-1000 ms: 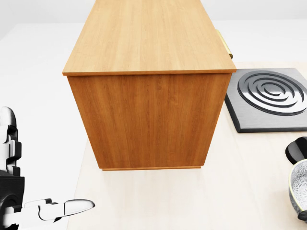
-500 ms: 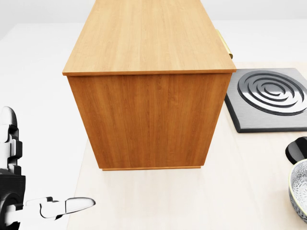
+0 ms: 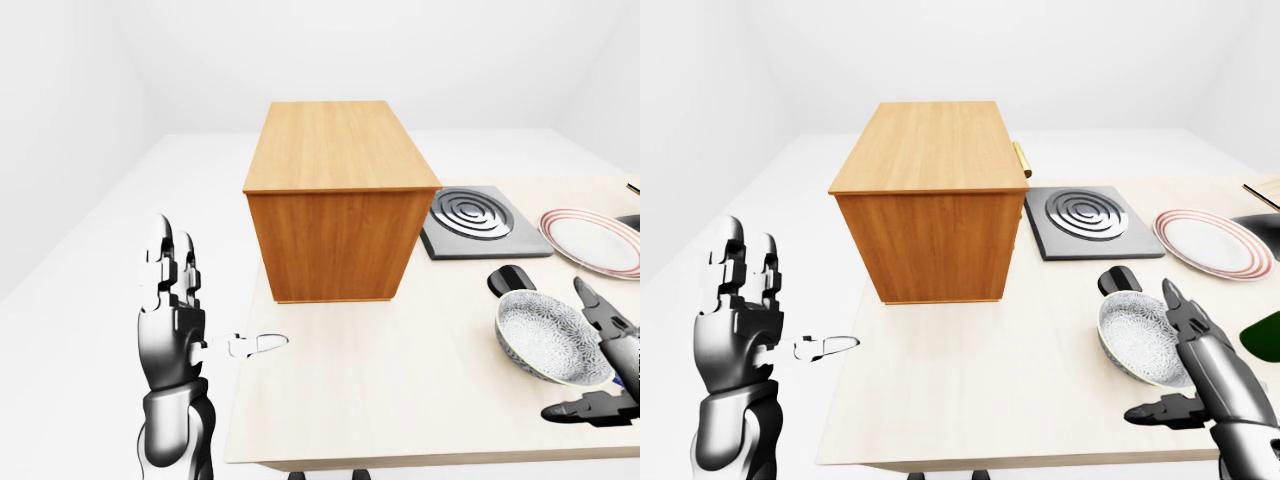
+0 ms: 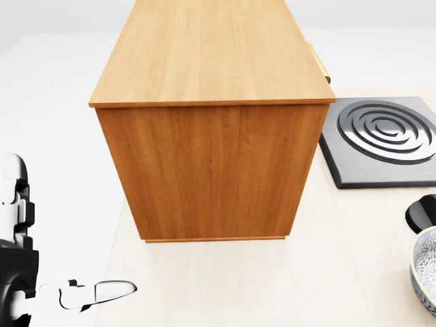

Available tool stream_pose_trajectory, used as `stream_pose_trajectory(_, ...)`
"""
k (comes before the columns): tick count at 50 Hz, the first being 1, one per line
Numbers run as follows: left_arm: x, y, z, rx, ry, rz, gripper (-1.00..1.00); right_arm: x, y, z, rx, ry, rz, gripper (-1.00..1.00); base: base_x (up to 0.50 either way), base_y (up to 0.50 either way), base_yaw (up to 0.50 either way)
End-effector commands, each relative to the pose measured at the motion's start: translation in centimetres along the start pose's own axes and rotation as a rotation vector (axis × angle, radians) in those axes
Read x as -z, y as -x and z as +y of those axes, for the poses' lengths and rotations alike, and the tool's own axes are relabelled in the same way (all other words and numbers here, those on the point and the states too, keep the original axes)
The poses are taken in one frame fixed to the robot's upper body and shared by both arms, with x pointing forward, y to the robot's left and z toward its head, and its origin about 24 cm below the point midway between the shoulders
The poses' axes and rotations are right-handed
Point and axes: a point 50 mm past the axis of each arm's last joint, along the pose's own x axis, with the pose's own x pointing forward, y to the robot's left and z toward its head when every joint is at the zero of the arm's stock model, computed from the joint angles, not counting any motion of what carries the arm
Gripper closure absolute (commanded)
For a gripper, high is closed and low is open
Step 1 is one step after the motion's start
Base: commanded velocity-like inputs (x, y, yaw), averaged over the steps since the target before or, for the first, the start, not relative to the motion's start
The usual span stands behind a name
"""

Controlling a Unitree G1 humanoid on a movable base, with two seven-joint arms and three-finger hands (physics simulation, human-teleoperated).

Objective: Put the bowl on the top of the cabinet.

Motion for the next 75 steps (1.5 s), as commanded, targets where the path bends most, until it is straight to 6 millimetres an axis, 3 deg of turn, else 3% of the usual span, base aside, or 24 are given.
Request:
stream_pose_trajectory(1,-0.1,0.0,0.0,0.003,0.000,-0.007,-1.00,1.5,-0.4,1.7,-0.046,-0.009,0.073,-1.00,0.00,0.00,0.00)
stream_pose_trajectory(21,0.0,0.1,-0.1,0.011,0.002,0.005,-1.00,3.5,-1.1,3.3,-0.062,-0.008,0.155,-1.00,0.00,0.00,0.00)
stream_pose_trajectory(75,0.1,0.1,-0.3,0.024,-0.001,0.008,-1.00,5.2,-1.5,7.9,-0.175,0.063,0.243,-1.00,0.00,0.00,0.00)
